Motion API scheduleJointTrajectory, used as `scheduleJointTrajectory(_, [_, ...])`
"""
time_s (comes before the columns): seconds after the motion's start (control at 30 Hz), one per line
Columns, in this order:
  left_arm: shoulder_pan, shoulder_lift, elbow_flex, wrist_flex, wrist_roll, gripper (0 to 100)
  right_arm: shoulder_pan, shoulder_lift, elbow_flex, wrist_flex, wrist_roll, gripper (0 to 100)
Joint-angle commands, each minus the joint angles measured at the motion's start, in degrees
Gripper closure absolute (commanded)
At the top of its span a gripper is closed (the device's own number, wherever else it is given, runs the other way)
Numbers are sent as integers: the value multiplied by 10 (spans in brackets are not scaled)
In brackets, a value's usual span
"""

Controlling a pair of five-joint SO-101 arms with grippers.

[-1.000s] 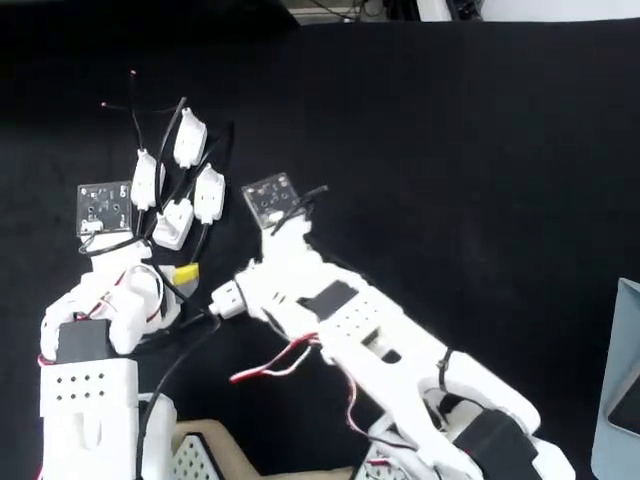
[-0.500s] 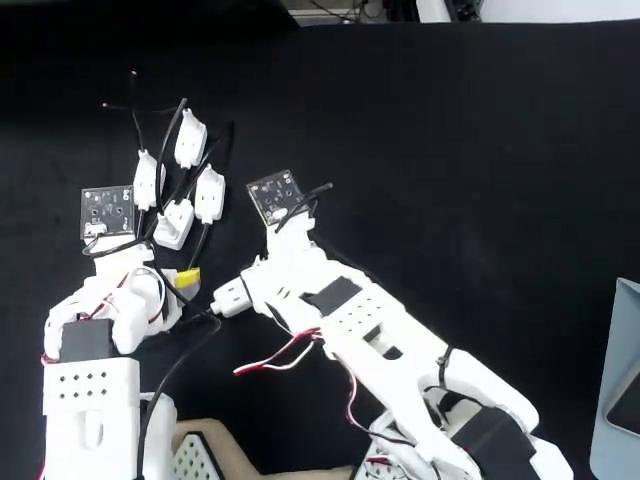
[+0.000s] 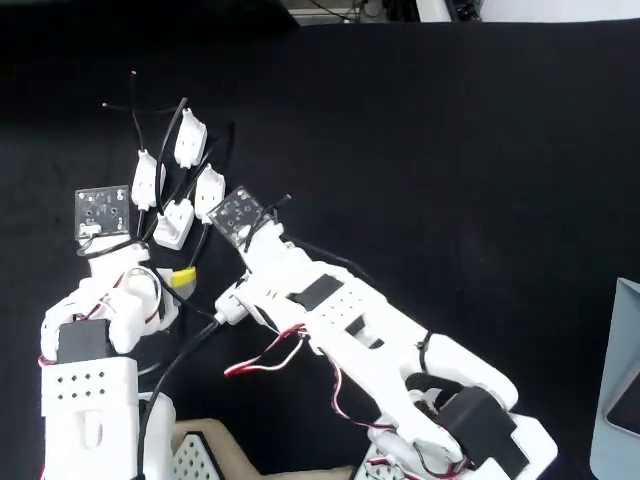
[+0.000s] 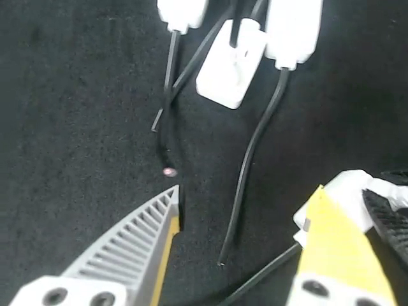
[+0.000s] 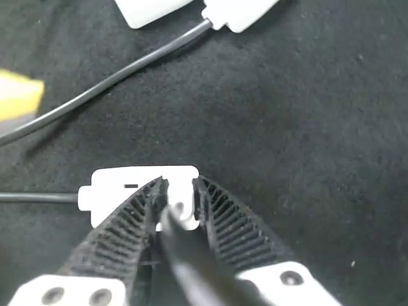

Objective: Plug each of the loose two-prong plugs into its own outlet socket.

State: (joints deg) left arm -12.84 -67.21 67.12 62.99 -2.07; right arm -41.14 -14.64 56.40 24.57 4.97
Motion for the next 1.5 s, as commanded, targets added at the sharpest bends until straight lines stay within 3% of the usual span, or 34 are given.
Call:
scheduleJointTrajectory(0.0, [-21,-8,-4,-11,0,689,-7,16,0,-1,40,987])
scheduleJointTrajectory(0.93, [-23,-8,-1,-11,0,689,-3,76,-161,11,69,979])
scheduleJointTrajectory(1.13, [-23,-8,-1,-11,0,689,-3,75,-255,178,46,813])
scheduleJointTrajectory(1.3, [-23,-8,-1,-11,1,689,-3,57,-330,316,42,811])
scheduleJointTrajectory(1.47, [-23,-8,-1,-11,1,689,-4,-58,-341,400,42,811])
